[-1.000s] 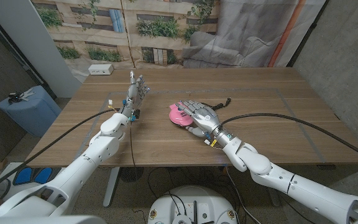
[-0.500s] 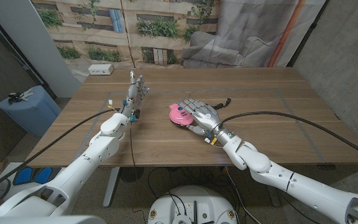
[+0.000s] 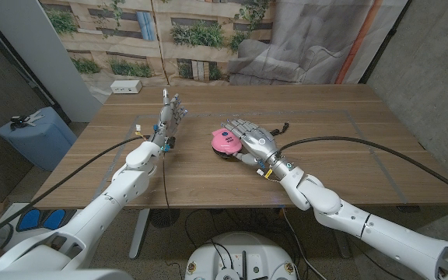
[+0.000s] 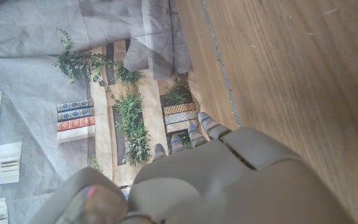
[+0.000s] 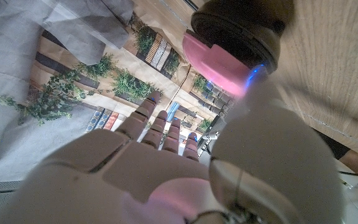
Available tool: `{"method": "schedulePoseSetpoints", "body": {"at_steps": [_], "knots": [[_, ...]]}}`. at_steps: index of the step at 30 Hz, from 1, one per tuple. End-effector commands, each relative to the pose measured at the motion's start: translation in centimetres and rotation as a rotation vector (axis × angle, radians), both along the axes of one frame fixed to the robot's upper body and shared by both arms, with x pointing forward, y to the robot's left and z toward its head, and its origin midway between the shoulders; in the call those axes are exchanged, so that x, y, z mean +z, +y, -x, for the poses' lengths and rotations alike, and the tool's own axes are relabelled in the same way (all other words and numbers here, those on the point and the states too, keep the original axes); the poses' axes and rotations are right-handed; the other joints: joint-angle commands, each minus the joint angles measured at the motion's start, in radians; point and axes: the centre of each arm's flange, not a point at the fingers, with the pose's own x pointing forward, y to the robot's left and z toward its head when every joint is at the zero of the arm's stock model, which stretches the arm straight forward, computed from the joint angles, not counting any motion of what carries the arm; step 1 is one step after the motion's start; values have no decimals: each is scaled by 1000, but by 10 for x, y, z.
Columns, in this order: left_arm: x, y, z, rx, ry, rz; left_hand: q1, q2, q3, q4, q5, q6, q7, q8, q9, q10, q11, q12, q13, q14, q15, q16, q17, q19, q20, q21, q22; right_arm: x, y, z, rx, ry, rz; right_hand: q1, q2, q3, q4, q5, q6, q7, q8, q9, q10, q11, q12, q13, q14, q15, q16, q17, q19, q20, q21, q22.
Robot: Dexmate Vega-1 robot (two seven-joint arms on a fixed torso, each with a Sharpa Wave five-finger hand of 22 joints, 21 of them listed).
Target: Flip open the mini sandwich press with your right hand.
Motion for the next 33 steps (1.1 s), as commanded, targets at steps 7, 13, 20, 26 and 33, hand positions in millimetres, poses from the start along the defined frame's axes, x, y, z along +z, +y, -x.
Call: {"method": "schedulePoseSetpoints", "body": {"at_steps": [7, 13, 20, 26, 33], "knots": [[0, 0, 0, 0, 0, 0, 0, 52, -8, 1, 4, -37, -8, 4, 5, -6, 2, 6, 2, -9, -36, 3, 3, 3, -4, 6, 3, 18, 2, 7, 32, 8, -26, 2, -3, 2, 10, -3, 4, -1, -4, 2, 8, 4, -5, 2, 5, 4, -2, 3, 2, 4, -6, 2], [0, 0, 0, 0, 0, 0, 0, 52, -8, 1, 4, -37, -8, 4, 5, -6, 0, 7, 2, -8, -36, 3, 3, 3, -3, 6, 3, 25, 2, 8, 34, 8, -32, 0, -3, 1, 12, -4, 3, -1, -6, 2, 6, 1, -7, 2, 5, 5, -2, 4, 0, 5, -7, 2], [0, 0, 0, 0, 0, 0, -1, 52, -7, 1, 4, -35, -8, 5, 5, -5, 0, 7, 2, -8, -36, 3, 3, 3, -4, 7, 3, 30, 1, 10, 45, 13, -31, -2, -2, 1, 13, -4, 3, -1, -7, 2, 5, 2, -7, 2, 5, 7, -2, 4, 0, 6, -8, 2], [0, 0, 0, 0, 0, 0, 0, 52, -7, 1, 4, -36, -8, 5, 5, -6, 1, 7, 2, -7, -37, 4, 3, 3, -3, 6, 3, 36, 2, 11, 50, 13, -39, -3, -1, 1, 14, -5, 2, 0, -8, 3, 1, 2, -9, 2, 2, 10, -4, 5, -2, 7, -9, 2], [0, 0, 0, 0, 0, 0, 0, 52, -7, 1, 4, -36, -8, 5, 5, -6, 0, 6, 2, -7, -37, 3, 3, 3, -3, 6, 3, 42, 2, 13, 60, 22, -53, -5, -1, 0, 15, -5, -3, 0, -12, 3, -3, 4, -11, 3, 1, 12, -5, 5, -3, 8, -10, 2]]}}
